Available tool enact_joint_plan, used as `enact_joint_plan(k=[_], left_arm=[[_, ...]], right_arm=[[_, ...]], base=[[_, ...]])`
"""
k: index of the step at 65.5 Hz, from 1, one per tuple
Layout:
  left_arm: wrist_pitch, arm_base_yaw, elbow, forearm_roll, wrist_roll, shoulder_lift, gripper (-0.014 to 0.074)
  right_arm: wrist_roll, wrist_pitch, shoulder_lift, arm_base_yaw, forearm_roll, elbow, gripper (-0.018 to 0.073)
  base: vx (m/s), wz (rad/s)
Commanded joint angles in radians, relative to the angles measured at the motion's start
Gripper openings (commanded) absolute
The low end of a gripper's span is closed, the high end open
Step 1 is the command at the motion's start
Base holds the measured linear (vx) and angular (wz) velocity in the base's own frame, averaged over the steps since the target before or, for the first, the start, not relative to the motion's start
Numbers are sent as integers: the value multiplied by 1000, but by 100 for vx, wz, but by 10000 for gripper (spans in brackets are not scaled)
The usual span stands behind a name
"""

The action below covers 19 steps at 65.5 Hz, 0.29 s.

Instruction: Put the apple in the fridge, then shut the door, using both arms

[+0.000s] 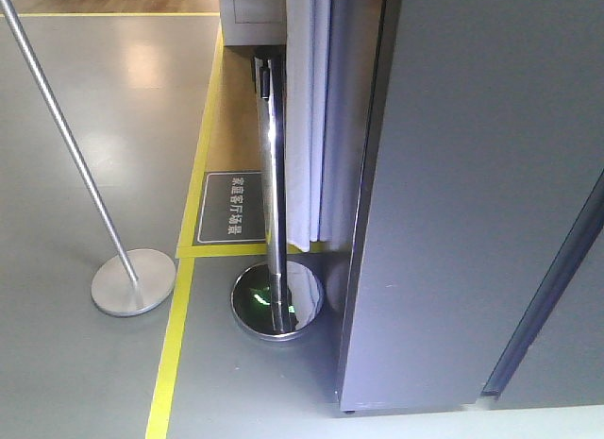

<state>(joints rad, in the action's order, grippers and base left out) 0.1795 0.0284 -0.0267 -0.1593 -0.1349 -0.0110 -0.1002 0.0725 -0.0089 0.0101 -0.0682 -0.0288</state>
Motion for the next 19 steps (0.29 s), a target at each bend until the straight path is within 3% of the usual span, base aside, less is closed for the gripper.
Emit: enact_joint_plan(k=[1,19], left_arm=[[-67,-2,-15,1,-2,-17,-8],[-67,-2,-15,1,-2,-17,-8]], right_arm=[[3,-79,-6,0,-10,-10,-2],[3,-79,-6,0,-10,-10,-2]], base=[[0,0],[0,0]])
